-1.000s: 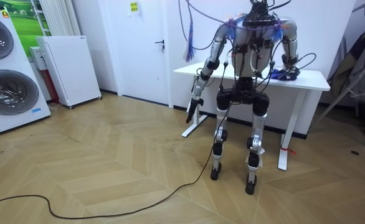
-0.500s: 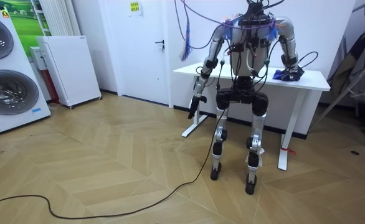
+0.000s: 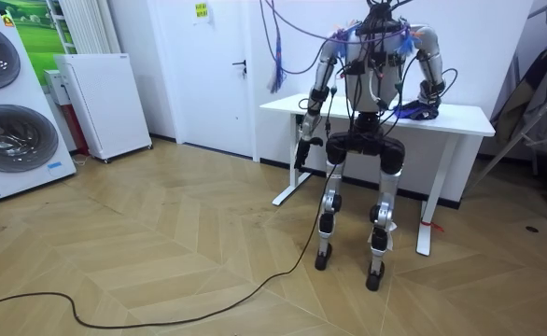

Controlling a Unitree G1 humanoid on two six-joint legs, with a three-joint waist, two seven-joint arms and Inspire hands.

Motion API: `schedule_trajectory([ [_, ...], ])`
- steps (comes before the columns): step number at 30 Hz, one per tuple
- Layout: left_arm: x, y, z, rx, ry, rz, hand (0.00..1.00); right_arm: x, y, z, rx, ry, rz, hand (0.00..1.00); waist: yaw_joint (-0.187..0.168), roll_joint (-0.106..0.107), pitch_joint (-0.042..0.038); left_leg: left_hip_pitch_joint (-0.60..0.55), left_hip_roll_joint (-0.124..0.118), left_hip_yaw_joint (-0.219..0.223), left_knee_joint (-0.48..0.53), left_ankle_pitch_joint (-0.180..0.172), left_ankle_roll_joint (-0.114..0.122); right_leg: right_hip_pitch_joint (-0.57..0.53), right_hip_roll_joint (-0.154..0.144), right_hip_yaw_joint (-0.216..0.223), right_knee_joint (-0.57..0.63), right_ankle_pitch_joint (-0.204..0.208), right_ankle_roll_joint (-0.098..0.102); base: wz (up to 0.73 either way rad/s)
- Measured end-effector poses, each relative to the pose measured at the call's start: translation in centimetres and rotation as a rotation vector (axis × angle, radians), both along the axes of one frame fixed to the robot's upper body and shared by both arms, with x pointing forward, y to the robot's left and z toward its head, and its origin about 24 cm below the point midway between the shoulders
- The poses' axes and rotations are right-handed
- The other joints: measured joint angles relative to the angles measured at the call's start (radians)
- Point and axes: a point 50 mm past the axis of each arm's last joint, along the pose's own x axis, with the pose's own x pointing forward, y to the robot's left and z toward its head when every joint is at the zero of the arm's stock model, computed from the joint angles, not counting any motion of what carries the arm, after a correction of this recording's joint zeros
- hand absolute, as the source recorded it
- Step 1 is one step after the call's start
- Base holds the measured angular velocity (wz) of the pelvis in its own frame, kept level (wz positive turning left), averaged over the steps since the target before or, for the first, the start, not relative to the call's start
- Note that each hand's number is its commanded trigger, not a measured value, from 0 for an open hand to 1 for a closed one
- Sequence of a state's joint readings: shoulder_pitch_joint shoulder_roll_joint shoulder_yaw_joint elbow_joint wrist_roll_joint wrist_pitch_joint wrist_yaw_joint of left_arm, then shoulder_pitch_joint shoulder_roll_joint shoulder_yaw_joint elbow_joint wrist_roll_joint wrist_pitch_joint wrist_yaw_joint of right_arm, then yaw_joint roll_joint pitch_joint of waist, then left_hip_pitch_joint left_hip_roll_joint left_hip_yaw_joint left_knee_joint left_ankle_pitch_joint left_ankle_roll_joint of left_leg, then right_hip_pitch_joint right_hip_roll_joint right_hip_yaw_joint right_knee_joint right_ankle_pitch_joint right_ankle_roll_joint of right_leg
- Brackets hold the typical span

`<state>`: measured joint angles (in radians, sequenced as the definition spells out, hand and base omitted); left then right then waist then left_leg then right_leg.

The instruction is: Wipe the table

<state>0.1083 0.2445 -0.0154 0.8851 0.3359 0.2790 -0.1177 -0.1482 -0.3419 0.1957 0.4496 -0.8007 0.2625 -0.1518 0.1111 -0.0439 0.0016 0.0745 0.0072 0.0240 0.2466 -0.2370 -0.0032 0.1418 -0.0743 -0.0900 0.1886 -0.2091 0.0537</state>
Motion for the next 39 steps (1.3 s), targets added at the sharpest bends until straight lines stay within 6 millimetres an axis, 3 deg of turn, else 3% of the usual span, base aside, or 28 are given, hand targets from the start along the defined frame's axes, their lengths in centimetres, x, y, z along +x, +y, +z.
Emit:
schedule_trajectory([
  [7,2.9,-1.2,0.6,-0.047,-0.107,-0.007,0.00,0.6,0.8,1.3,0.026,-0.059,0.041,0.00,-0.014,0.010,-0.0009,-0.012,0.000,0.004,-0.007,0.000,0.000,-0.020,-0.001,-0.001,-0.002,0.000,0.000,0.00],
  [15,3.6,-1.3,0.7,-0.057,-0.136,-0.019,0.00,0.8,1.0,1.8,0.046,-0.078,0.066,0.00,-0.048,0.012,-0.0012,-0.016,0.000,0.006,-0.013,0.000,0.000,-0.031,-0.001,0.002,-0.001,0.000,0.000,-0.01],
  [21,3.5,-1.3,0.7,-0.073,-0.127,-0.015,0.00,0.9,0.9,1.9,0.057,-0.084,0.063,0.00,-0.051,0.011,-0.0017,-0.013,0.001,0.007,-0.014,0.000,0.000,-0.039,-0.001,0.005,-0.001,0.000,0.000,-0.05],
  [27,3.5,-1.3,0.7,-0.090,-0.133,0.013,0.00,1.1,-0.6,2.8,0.086,-0.135,-0.014,0.00,-0.055,0.002,-0.0027,-0.014,0.001,0.007,-0.013,0.000,0.000,-0.040,-0.001,0.005,0.000,0.000,0.000,0.00],
  [39,3.5,-0.4,0.8,-0.087,-0.143,0.078,0.00,1.4,-3.9,7.2,0.029,-0.372,-0.097,0.00,-0.079,-0.002,-0.0028,-0.025,0.004,0.031,-0.012,0.000,0.000,-0.073,-0.001,0.011,0.017,0.000,0.000,-0.07],
])
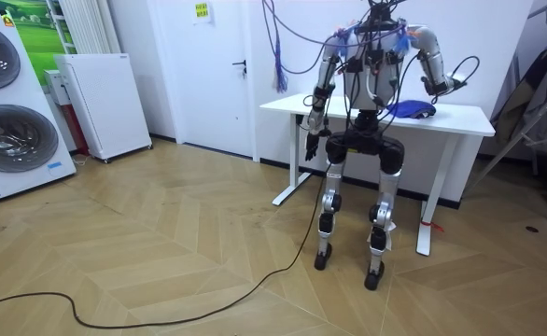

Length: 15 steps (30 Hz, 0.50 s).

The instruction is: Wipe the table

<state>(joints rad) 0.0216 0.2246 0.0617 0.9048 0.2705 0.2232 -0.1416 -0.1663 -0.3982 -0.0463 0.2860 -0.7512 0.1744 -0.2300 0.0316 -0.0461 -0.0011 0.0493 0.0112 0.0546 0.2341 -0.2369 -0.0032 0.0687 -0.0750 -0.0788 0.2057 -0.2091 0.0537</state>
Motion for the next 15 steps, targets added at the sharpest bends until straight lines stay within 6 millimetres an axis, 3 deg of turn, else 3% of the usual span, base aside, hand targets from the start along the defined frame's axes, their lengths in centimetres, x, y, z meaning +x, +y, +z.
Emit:
schedule_trajectory([
  [7,0.2,1.2,0.5,0.026,-0.009,0.002,0.00,-0.5,-2.8,2.5,-0.048,-0.123,-0.089,0.00,-0.007,-0.013,0.0028,0.006,0.000,0.000,-0.007,0.000,0.000,0.000,0.000,0.000,0.001,0.000,0.000,-0.06],
  [15,0.2,1.9,0.7,0.035,-0.018,0.030,0.00,-0.9,-4.3,2.9,0.007,-0.149,-0.143,0.00,-0.004,-0.024,0.0030,0.016,0.002,0.009,-0.012,0.000,0.000,0.000,0.002,0.003,0.000,0.000,0.000,-0.04],
])
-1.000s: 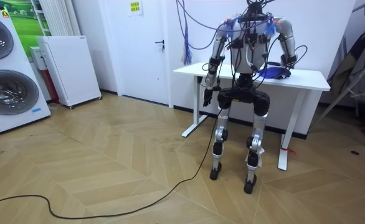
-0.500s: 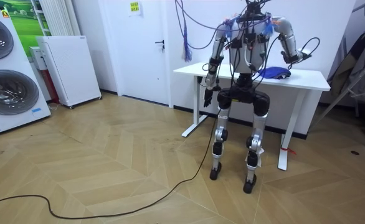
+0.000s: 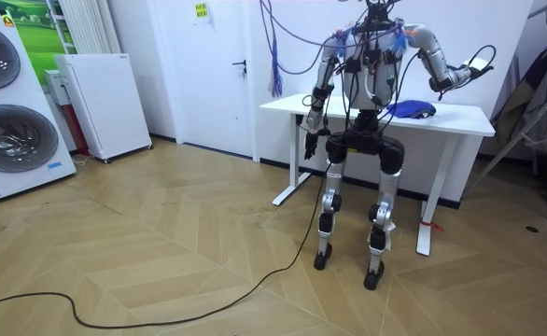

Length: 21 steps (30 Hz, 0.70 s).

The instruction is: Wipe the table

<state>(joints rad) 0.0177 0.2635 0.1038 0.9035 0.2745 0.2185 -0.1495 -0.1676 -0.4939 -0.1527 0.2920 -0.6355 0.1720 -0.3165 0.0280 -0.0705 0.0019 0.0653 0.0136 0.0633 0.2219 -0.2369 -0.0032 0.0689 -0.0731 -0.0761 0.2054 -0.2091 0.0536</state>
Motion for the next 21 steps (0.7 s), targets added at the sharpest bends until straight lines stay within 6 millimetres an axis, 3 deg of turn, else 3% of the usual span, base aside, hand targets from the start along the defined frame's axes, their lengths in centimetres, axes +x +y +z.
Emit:
schedule_trajectory([
  [3,-0.2,0.8,0.3,0.017,-0.001,0.015,0.00,-0.7,-1.8,-0.7,0.062,0.016,-0.073,0.00,-0.013,-0.002,-0.0012,0.000,0.000,-0.009,0.000,0.000,0.000,0.009,0.000,-0.006,0.000,0.000,0.000,0.06],
  [11,-3.9,2.7,0.0,0.026,0.064,0.107,0.00,-3.4,-6.7,-1.8,0.197,0.002,-0.306,0.00,-0.065,-0.001,-0.0020,0.005,0.001,0.001,0.000,0.000,0.000,0.011,0.001,-0.001,-0.003,0.000,0.000,-0.02],
  [15,-4.9,3.5,0.1,0.040,0.076,0.138,0.00,-5.3,-8.8,-2.4,0.283,-0.041,-0.430,0.00,-0.084,0.010,-0.0085,0.001,0.006,0.016,0.000,0.000,0.000,-0.001,0.006,0.017,-0.002,0.003,-0.004,-0.12],
  [21,-4.5,5.0,1.0,0.076,0.048,0.160,0.00,-8.7,-10.5,-4.7,0.432,-0.065,-0.580,0.00,-0.112,0.023,-0.0201,0.023,0.011,0.026,-0.001,0.000,0.000,0.008,0.012,0.032,-0.003,0.005,-0.007,-0.08],
])
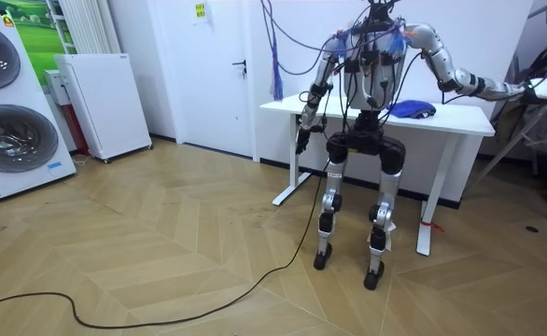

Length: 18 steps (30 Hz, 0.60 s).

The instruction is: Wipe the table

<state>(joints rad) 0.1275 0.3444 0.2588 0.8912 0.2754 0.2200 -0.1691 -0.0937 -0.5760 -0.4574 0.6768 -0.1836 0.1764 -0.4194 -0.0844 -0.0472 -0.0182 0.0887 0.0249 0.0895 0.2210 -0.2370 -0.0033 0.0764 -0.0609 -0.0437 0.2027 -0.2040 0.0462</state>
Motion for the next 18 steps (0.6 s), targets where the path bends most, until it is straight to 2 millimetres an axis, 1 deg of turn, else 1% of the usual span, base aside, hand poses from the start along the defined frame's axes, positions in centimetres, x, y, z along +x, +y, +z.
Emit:
schedule_trajectory([
  [1,0.0,0.3,0.2,0.008,-0.006,0.006,0.00,-0.9,-0.4,-0.7,0.042,-0.010,-0.054,0.00,-0.001,0.001,0.0030,0.011,0.001,0.004,-0.003,0.000,0.000,0.008,0.002,0.007,0.000,0.000,0.000,-0.14],
  [2,0.0,0.5,0.3,0.010,-0.007,0.010,0.00,-1.3,-0.6,-1.0,0.059,-0.012,-0.080,0.00,-0.002,0.001,0.0032,0.012,0.001,0.004,-0.005,0.000,0.000,0.009,0.003,0.012,0.000,0.000,0.000,-0.10],
  [3,0.0,0.7,0.4,0.013,-0.009,0.013,0.00,-2.3,-1.0,-1.5,0.083,-0.014,-0.126,0.00,-0.006,0.001,0.0033,0.012,0.002,0.003,-0.008,-0.001,-0.001,0.009,0.004,0.013,0.002,0.000,0.000,0.00],
  [4,-0.1,0.9,0.5,0.016,-0.006,0.015,0.00,-3.0,-1.3,-1.8,0.106,-0.024,-0.167,0.00,-0.022,0.005,0.0051,0.009,0.002,0.001,-0.009,-0.002,-0.003,0.007,0.005,0.013,0.004,0.000,-0.001,0.00],
  [5,-0.1,1.0,0.6,0.015,-0.002,0.014,0.00,-3.3,-1.4,-1.9,0.120,-0.033,-0.187,0.00,-0.026,0.007,0.0059,0.008,0.002,0.001,-0.010,-0.002,-0.003,0.006,0.005,0.013,0.004,0.001,-0.001,0.00],
  [7,-0.3,1.6,0.8,0.015,-0.006,0.043,0.00,-5.3,-2.0,-3.0,0.200,-0.074,-0.296,0.00,-0.040,0.008,0.0056,0.011,0.002,0.002,-0.017,-0.002,-0.003,0.009,0.007,0.019,0.002,0.001,0.000,0.00],
  [8,-0.4,1.8,0.9,0.017,-0.008,0.052,0.00,-5.7,-2.2,-3.2,0.224,-0.089,-0.327,0.00,-0.047,0.007,0.0057,0.011,0.002,0.002,-0.017,-0.002,-0.003,0.009,0.008,0.022,0.001,0.001,0.000,-0.04],
  [10,-0.8,2.5,1.3,0.031,0.007,0.052,0.00,-8.0,-2.5,-4.2,0.277,-0.110,-0.430,0.00,-0.047,0.006,0.0064,0.010,0.003,0.008,-0.017,-0.002,-0.004,0.006,0.012,0.043,0.000,0.001,0.000,-0.10],
  [11,-1.0,2.6,1.3,0.035,0.012,0.053,0.00,-8.5,-2.5,-4.4,0.288,-0.115,-0.452,0.00,-0.047,0.006,0.0064,0.010,0.003,0.011,-0.017,-0.002,-0.004,0.006,0.012,0.045,0.000,0.001,0.000,-0.14],
  [13,-1.6,3.0,1.5,0.044,0.028,0.061,0.00,-10.7,-2.4,-5.7,0.338,-0.110,-0.551,0.00,-0.048,0.005,0.0073,0.013,0.004,0.020,-0.018,-0.002,-0.004,0.005,0.013,0.055,-0.001,0.002,0.000,-0.12],
  [14,-1.7,3.0,1.4,0.042,0.031,0.064,0.00,-11.3,-2.3,-6.0,0.350,-0.106,-0.576,0.00,-0.048,0.005,0.0077,0.014,0.004,0.021,-0.019,-0.003,-0.004,0.005,0.013,0.057,-0.001,0.002,0.000,-0.07],
  [15,-1.9,3.0,1.3,0.039,0.040,0.070,0.00,-12.2,-2.1,-6.5,0.374,-0.100,-0.617,0.00,-0.048,0.005,0.0087,0.016,0.003,0.023,-0.022,-0.003,-0.004,0.004,0.013,0.059,0.000,0.002,0.000,-0.06],
  [16,-2.1,3.0,1.3,0.039,0.046,0.072,0.00,-13.1,-2.0,-7.0,0.401,-0.103,-0.659,0.00,-0.047,0.010,0.0082,0.021,0.004,0.025,-0.026,-0.004,-0.005,0.004,0.014,0.061,0.000,0.002,0.000,-0.06],
  [17,-2.2,3.0,1.3,0.039,0.048,0.072,0.00,-13.5,-1.9,-7.3,0.414,-0.106,-0.681,0.00,-0.047,0.010,0.0087,0.022,0.005,0.026,-0.026,-0.006,-0.006,0.004,0.016,0.061,0.000,0.002,0.000,-0.06],
  [18,-2.2,3.0,1.3,0.039,0.050,0.072,0.00,-14.3,-1.6,-7.8,0.442,-0.104,-0.719,0.00,-0.045,0.019,0.0085,0.022,0.009,0.029,-0.025,-0.010,-0.007,0.006,0.019,0.062,-0.001,0.002,-0.001,-0.09],
])
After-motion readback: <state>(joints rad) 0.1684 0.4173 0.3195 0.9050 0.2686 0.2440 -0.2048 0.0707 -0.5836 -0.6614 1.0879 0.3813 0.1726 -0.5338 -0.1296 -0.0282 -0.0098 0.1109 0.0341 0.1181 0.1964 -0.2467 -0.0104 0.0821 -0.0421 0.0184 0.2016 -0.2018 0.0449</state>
